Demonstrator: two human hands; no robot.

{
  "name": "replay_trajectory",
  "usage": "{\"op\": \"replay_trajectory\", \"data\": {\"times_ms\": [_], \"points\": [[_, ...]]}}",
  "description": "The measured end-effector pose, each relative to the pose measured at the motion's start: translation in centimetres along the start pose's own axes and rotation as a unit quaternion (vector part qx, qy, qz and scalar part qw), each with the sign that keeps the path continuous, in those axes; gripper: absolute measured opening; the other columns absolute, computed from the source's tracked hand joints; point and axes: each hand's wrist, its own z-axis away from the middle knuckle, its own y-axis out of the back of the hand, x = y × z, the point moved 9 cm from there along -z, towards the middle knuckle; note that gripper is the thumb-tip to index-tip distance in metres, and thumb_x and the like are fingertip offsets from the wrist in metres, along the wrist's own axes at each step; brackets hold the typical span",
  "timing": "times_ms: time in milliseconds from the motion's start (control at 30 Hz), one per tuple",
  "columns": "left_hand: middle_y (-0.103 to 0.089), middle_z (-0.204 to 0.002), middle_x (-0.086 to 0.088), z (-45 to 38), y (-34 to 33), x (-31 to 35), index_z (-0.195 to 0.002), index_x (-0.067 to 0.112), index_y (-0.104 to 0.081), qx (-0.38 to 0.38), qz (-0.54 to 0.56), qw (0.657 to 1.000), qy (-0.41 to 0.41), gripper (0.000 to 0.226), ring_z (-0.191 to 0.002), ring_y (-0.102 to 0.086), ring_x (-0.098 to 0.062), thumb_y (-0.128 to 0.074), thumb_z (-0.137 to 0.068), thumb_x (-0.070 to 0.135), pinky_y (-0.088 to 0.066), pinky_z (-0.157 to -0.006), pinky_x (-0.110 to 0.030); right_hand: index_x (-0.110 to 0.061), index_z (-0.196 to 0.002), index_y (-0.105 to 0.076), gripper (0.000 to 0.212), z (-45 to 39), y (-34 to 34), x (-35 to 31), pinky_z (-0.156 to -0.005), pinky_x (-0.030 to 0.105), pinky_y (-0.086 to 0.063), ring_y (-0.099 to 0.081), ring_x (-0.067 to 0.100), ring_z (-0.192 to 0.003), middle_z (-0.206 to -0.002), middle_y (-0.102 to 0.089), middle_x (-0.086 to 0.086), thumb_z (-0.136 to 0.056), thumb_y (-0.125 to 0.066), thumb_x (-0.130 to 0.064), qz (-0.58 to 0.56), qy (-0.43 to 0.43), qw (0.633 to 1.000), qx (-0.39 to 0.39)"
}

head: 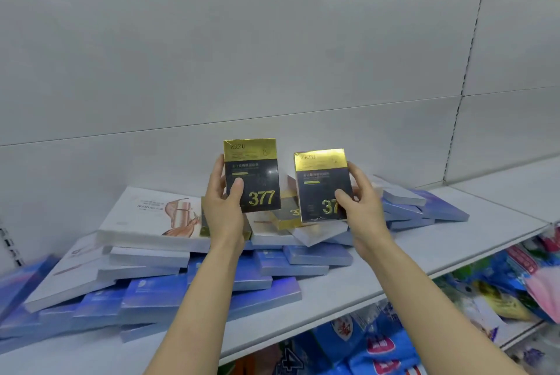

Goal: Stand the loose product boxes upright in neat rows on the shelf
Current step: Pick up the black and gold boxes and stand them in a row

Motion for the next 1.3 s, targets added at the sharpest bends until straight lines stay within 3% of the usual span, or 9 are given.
{"op": "replay_trajectory", "data": {"times_ms": [100, 200, 333, 600, 733, 833, 933, 1100, 1300], "points": [[-0.065, -0.129, 0.006, 1.5, 1.1, 0.9, -0.142, 0.034, -0.051, 0.001, 0.029, 1.0, 0.003, 0.055, -0.119, -0.062, -0.013, -0.05, -0.099, -0.001, -0.057, -0.078, -0.022, -0.041, -0.138, -0.048, 0.057, 2.1, -0.8, -0.7, -0.07, 0.021, -0.054, -0.062, 0.017, -0.104, -0.118, -0.063, 0.006, -0.098, -0.046, -0.001, -0.034, 0.018, 0.999, -0.017], [-0.06, -0.126, 0.015, 3.7, 2.6, 2.6, -0.141, 0.032, -0.053, 0.023, 0.033, 0.999, -0.007, 0.054, -0.114, -0.061, -0.003, -0.052, -0.099, -0.002, -0.053, -0.072, -0.01, -0.04, -0.135, -0.051, 0.056, 4.4, -1.3, -1.6, -0.073, 0.018, -0.053, -0.063, 0.011, -0.107, -0.116, -0.067, -0.003, -0.099, -0.044, 0.002, -0.061, 0.023, 0.997, -0.037], [-0.039, -0.155, -0.001, 7.0, 4.8, 3.9, -0.137, 0.041, -0.055, 0.024, 0.016, 0.999, -0.015, 0.056, -0.134, -0.048, -0.008, -0.056, -0.096, 0.003, -0.054, -0.087, -0.02, -0.038, -0.136, -0.051, 0.056, 8.1, -1.7, -2.7, -0.084, 0.028, -0.056, -0.064, 0.008, -0.106, -0.117, -0.067, -0.004, -0.099, -0.044, 0.003, -0.085, 0.03, 0.994, -0.06], [-0.067, -0.126, 0.006, 18.6, 11.7, 8.6, -0.139, 0.032, -0.054, 0.097, 0.026, 0.995, -0.004, 0.053, -0.109, -0.066, -0.005, -0.049, -0.099, -0.002, -0.057, -0.075, -0.022, -0.047, -0.133, -0.051, 0.06, 18.3, -2.1, -2.1, -0.104, 0.05, -0.045, -0.055, 0.019, -0.122, -0.133, -0.057, 0.002, -0.097, -0.049, 0.0, -0.122, 0.0, 0.986, -0.111], [-0.068, -0.126, 0.003, 23.9, 16.6, 10.4, -0.142, 0.028, -0.052, 0.14, 0.009, 0.99, 0.006, 0.052, -0.111, -0.066, -0.012, -0.049, -0.099, -0.002, -0.057, -0.073, -0.024, -0.041, -0.136, -0.05, 0.057, 23.8, -3.6, -1.6, -0.084, 0.032, -0.056, -0.064, 0.011, -0.103, -0.122, -0.063, 0.006, -0.099, -0.046, 0.002, -0.124, -0.028, 0.981, -0.147], [-0.068, -0.127, 0.003, 27.0, 20.7, 12.1, -0.14, 0.032, -0.053, 0.17, -0.011, 0.985, 0.003, 0.052, -0.117, -0.064, -0.02, -0.049, -0.099, 0.001, -0.056, -0.086, -0.038, -0.037, -0.137, -0.05, 0.057, 27.7, -5.1, -1.9, -0.072, 0.022, -0.054, -0.066, 0.01, -0.1, -0.117, -0.065, 0.004, -0.098, -0.044, 0.004, -0.127, -0.048, 0.976, -0.173], [-0.068, -0.126, 0.003, 29.3, 24.2, 14.0, -0.14, 0.034, -0.052, 0.193, -0.012, 0.981, -0.001, 0.052, -0.116, -0.065, -0.021, -0.049, -0.1, 0.002, -0.053, -0.093, -0.046, -0.036, -0.138, -0.05, 0.055, 30.7, -7.3, -2.6, -0.078, 0.031, -0.056, -0.065, 0.018, -0.105, -0.115, -0.066, 0.005, -0.098, -0.045, 0.003, -0.14, -0.062, 0.969, -0.195], [-0.067, -0.126, 0.004, 32.3, 30.7, 17.8, -0.143, 0.026, -0.051, 0.226, -0.004, 0.974, -0.015, 0.051, -0.097, -0.071, -0.006, -0.046, -0.1, -0.001, -0.056, -0.062, -0.022, -0.037, -0.137, -0.05, 0.056, 36.2, -12.2, -3.4, -0.098, 0.052, -0.049, -0.063, 0.021, -0.114, -0.12, -0.067, 0.0, -0.098, -0.045, 0.003, -0.159, -0.078, 0.959, -0.223], [-0.066, -0.129, 0.01, 34.3, 40.4, 22.3, -0.14, 0.027, -0.053, 0.233, -0.05, 0.971, -0.022, 0.051, -0.123, -0.059, -0.011, -0.049, -0.098, -0.002, -0.05, -0.098, -0.031, -0.035, -0.132, -0.055, 0.054, 43.3, -19.6, -4.7, -0.093, 0.04, -0.053, -0.064, 0.016, -0.108, -0.114, -0.068, -0.001, -0.097, -0.046, 0.005, -0.17, -0.087, 0.958, -0.214]]}}
